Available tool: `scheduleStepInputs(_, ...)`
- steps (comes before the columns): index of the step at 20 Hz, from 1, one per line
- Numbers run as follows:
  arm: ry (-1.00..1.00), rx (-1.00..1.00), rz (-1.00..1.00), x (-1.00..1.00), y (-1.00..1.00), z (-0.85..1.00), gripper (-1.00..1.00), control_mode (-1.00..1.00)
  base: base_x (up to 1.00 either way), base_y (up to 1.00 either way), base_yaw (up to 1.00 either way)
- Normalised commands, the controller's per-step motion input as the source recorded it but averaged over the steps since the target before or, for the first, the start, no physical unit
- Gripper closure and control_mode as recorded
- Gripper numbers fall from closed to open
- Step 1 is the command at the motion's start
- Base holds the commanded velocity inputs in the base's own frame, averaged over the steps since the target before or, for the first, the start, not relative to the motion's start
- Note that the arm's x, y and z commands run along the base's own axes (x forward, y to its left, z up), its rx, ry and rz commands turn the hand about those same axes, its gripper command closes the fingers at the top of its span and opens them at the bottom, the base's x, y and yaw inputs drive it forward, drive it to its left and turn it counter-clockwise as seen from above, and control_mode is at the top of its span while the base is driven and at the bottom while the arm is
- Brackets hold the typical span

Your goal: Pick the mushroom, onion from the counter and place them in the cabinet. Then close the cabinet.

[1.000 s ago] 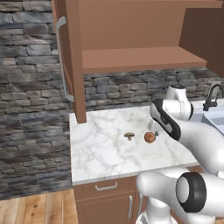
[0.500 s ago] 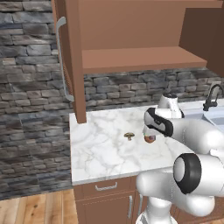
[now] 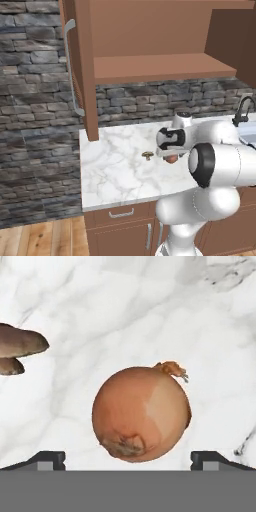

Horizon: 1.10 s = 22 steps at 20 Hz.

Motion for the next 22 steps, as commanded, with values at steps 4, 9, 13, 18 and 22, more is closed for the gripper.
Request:
scheduleStepInputs(4, 0.00, 0.00, 0.00, 0.46, 0.00, -0.60, -1.00, -1.00, 0.00, 0.00, 0.00)
scheduleStepInputs(9, -0.01, 0.00, 0.00, 0.46, 0.00, -0.52, -1.00, -1.00, 0.00, 0.00, 0.00)
scheduleStepInputs(13, 0.00, 0.00, 0.00, 0.01, -0.02, -0.19, 1.00, -1.00, 0.00, 0.00, 0.00)
scheduleStepInputs(18, -0.09, 0.01, 0.00, -0.17, -0.10, -0.02, 1.00, -1.00, 0.00, 0.00, 0.00)
scheduleStepInputs(22, -0.27, 0.00, 0.02, -1.00, 0.00, 0.36, 1.00, -1.00, 0.00, 0.00, 0.00)
